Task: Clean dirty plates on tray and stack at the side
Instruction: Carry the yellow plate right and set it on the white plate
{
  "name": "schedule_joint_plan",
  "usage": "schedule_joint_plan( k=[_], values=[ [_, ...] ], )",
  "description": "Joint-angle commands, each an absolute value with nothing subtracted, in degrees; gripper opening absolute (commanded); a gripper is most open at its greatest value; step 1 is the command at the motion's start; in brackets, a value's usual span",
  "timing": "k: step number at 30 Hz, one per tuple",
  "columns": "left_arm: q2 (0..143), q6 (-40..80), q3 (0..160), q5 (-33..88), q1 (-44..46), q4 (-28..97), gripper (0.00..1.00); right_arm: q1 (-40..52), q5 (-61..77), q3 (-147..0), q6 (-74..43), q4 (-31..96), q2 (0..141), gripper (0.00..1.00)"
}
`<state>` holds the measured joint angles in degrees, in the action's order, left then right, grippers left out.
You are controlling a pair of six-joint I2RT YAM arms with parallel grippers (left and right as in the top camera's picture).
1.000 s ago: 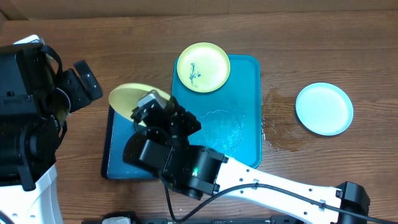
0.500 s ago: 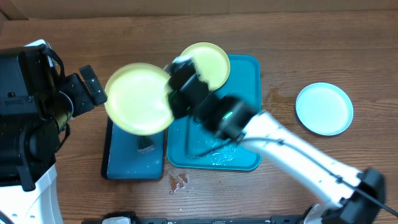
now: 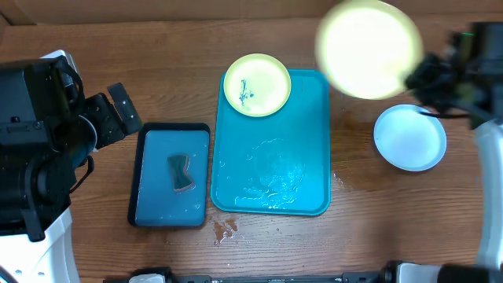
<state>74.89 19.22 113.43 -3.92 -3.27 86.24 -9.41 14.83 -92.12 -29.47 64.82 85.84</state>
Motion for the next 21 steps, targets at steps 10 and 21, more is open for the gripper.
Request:
schedule_joint_plan(
  k=[10,21],
  values=[
    [74.89,18.17,114.5,-2.96,-3.36,86.28,1.0,-29.87,6.07,-80.05,-27.33,67.94,102.65,0.04],
    [74.89,18.17,114.5,-2.96,-3.36,84.82,1.0,-26.68,14.22,-81.71,-22.52,65.65,102.83,0.52]
  ],
)
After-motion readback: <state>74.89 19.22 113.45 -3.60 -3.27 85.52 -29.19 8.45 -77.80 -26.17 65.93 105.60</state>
